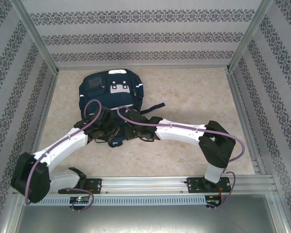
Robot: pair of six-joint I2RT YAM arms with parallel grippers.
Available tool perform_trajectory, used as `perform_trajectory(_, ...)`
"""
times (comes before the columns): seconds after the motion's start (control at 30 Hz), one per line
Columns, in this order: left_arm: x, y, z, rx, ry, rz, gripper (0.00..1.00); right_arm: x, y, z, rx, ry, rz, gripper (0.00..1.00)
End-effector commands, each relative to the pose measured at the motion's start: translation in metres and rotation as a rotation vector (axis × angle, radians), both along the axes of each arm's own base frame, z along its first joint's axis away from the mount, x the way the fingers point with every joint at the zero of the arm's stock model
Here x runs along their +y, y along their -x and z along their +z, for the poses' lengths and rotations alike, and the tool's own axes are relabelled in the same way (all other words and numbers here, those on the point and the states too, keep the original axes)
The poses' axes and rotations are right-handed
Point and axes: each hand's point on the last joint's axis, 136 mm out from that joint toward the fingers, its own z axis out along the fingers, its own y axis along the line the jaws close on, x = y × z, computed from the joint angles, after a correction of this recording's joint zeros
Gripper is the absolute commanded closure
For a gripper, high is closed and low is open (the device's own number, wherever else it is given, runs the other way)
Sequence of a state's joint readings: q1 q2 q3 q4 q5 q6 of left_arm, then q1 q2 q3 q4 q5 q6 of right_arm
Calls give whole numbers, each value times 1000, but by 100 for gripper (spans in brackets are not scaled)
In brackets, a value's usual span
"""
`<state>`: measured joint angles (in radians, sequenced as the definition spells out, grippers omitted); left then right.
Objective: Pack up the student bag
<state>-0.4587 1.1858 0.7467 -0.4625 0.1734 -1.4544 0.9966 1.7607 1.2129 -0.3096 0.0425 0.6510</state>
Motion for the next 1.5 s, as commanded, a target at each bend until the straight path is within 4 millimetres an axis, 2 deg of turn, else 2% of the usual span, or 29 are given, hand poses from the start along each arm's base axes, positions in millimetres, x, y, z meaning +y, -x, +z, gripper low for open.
perform_trajectory(0.0,42,14,8,1,-151,43,100,-33,-16,4,-49,69,-50,100)
perform_trajectory(0.13,66,29,15,3,-179,72,100,-59,-33,1,-69,119,-87,100)
perform_trajectory(0.23,77,35,23,-21,-173,85,100,-77,-48,-2,-96,153,-111,100)
perform_trajectory(0.37,79,37,34,-44,-152,57,100,-89,-73,-6,-138,178,-119,100)
perform_trajectory(0.73,80,44,71,-93,-148,-73,100,-134,-168,-16,-159,222,-231,100)
perform_trajectory(0.93,86,48,83,-109,-145,-84,100,-163,-199,-26,-109,229,-309,100)
perform_trajectory(1.1,75,41,83,-134,-84,-108,100,-178,-202,-32,-61,211,-350,100)
perform_trajectory(1.27,43,15,96,-240,73,-168,100,-195,-196,-23,-79,230,-380,100)
perform_trajectory(1.37,26,3,102,-302,106,-188,100,-222,-195,-20,-71,234,-444,100)
perform_trajectory(1.47,-1,-3,98,-323,147,-217,100,-249,-198,-16,-61,208,-495,100)
